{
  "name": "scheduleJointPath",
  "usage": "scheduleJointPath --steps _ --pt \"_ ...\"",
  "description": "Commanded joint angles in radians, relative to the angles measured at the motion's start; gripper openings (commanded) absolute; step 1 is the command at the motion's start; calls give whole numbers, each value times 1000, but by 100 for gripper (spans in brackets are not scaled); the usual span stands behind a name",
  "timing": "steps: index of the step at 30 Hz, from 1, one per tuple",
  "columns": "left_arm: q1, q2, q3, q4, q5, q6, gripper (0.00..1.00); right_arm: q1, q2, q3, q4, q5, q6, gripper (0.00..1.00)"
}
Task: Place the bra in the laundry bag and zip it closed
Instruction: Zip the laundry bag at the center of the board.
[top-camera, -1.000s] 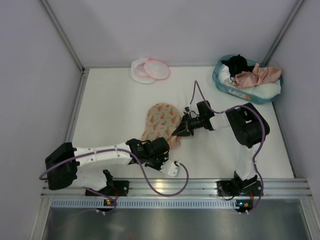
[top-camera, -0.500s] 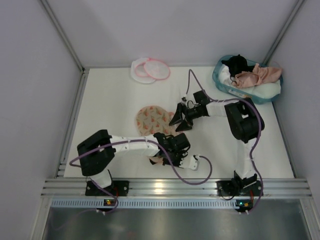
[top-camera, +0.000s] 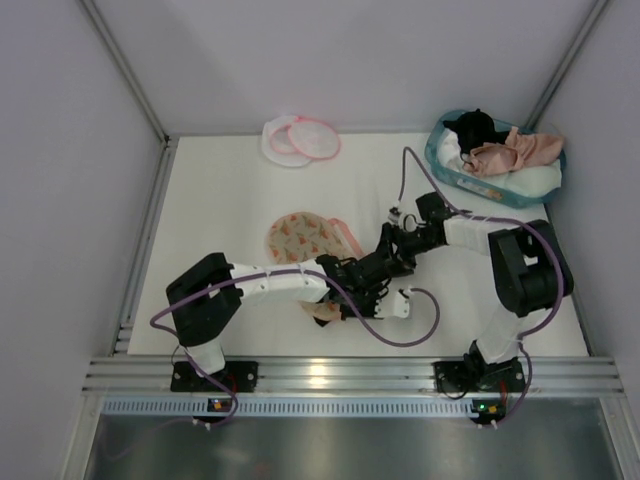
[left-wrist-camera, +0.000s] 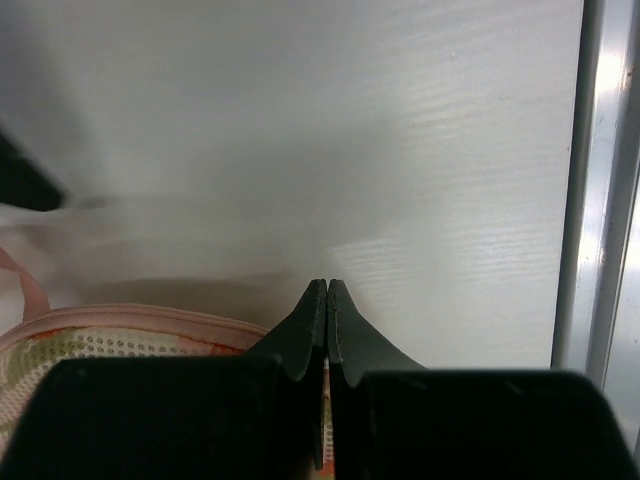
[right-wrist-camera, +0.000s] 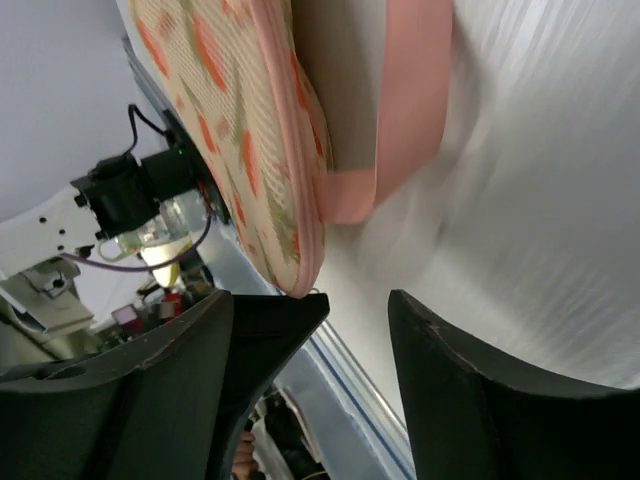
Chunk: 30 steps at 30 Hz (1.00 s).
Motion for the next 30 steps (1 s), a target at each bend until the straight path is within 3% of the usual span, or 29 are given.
scheduleJointPath --steps 1,6,9,10,12,13,16,30 --pt "9 -28 56 44 26 -31 0 62 -72 -127 124 -75 87 63" --pt "9 -48 68 44 54 -60 0 106 -27 -160 222 -115 146 60" --pt "9 -54 66 47 57 -67 0 141 21 -144 265 -121 202 53" --pt "9 -57 66 52 55 -75 0 159 39 -146 303 -127 219 49" --pt "9 -60 63 52 54 -84 0 167 55 -144 323 -119 239 29" --pt "9 -64 60 50 55 -92 0 167 68 -134 314 -115 238 14" --pt "9 -92 27 52 71 -100 0 156 91 -104 288 -110 224 0" --pt "9 -187 -65 49 81 -86 0 133 151 -22 255 -112 192 0"
